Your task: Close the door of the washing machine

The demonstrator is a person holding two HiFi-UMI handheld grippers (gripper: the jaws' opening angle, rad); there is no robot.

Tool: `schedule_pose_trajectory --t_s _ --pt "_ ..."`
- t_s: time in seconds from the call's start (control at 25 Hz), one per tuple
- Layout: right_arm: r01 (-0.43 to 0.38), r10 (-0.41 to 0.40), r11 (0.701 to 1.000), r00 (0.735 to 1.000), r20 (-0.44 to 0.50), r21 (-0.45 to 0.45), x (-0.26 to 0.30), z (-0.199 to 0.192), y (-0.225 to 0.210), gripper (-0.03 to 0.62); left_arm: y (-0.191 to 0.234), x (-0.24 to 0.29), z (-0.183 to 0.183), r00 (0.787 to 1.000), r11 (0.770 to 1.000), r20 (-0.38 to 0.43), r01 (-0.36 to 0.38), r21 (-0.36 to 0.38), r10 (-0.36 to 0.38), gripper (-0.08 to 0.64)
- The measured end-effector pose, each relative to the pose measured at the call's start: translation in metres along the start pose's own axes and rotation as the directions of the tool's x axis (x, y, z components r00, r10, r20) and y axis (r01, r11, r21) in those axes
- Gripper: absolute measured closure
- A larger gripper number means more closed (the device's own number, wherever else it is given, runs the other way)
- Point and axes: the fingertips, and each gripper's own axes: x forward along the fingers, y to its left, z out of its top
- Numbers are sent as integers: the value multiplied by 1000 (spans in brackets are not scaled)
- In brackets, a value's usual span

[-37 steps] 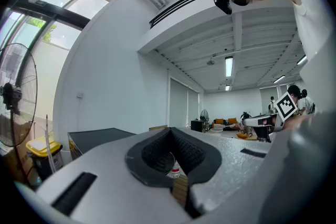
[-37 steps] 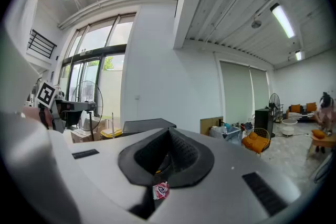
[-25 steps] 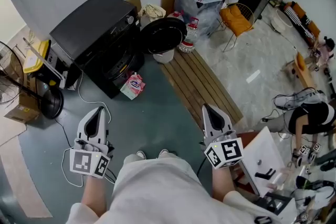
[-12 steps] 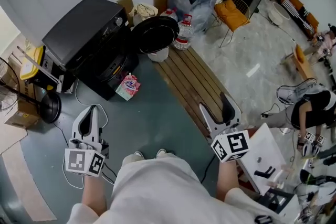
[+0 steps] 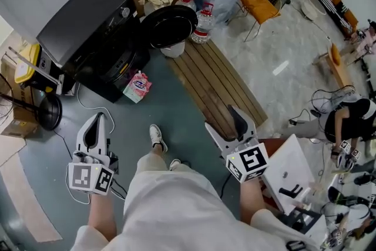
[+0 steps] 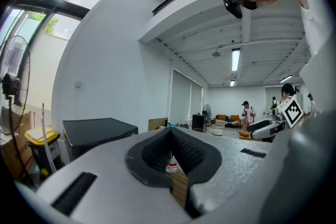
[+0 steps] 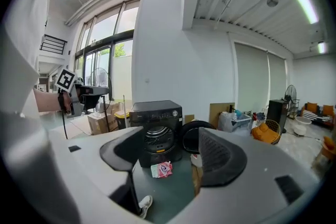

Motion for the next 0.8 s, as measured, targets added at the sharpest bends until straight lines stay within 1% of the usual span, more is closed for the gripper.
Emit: schedule_pose_trajectory --t_s 0.08,0.2,0.32,0.44,0.6,0.72,0.8 --pt "-14 14 1000 999 -30 6 17 -7 -4 293 7 18 -5 1000 1000 -2 6 -12 -6 556" --pt "-5 6 1000 998 -55 15 47 -7 -18 293 25 52 -9 1000 1000 -4 11 -29 -11 556" --pt "8 -6 1000 998 -63 26 91 7 -36 293 52 96 -9 1000 999 -10 16 -50 -17 555" --pt "7 -6 1000 997 -71 11 143 31 -50 293 78 152 -1 999 997 0 39 -65 -39 555" --pt "25 -25 1000 997 -72 -2 195 60 -72 293 100 227 7 994 988 24 107 -109 -105 555" --pt "77 -76 997 993 -87 9 214 68 -91 293 103 272 19 985 978 52 172 -117 -167 557" --pt "101 -98 995 990 -102 17 222 70 -103 293 101 292 29 979 973 69 198 -118 -191 556"
